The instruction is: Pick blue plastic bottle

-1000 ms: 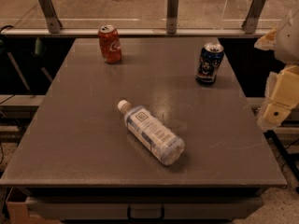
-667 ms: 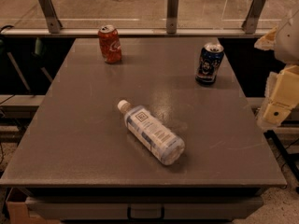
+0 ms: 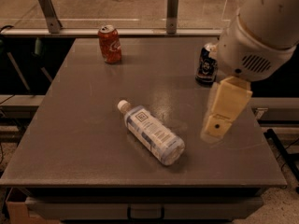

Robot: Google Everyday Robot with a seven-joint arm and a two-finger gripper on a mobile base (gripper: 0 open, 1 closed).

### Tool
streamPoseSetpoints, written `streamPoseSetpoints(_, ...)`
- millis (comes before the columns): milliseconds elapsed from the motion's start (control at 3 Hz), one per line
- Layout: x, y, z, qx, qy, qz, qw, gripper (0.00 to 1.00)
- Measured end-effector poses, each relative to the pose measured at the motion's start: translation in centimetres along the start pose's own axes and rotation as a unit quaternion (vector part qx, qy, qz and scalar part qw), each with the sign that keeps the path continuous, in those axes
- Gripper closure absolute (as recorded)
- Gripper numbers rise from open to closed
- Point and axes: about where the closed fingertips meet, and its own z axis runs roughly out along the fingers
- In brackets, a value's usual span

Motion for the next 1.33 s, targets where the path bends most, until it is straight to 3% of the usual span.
streamPoseSetpoints(333,-5.4,2.6,1.6,-0.019,-0.004,0.015,0.9997,0.0)
streamPoseSetpoints(667,-8.6,4.0,4.5,-0.039,-0.002,0.049,0.998,0.0)
streamPoseSetpoints(1333,-8.8,3.5,12.2,-0.08,-0.016,0.113,0.9903,0.0)
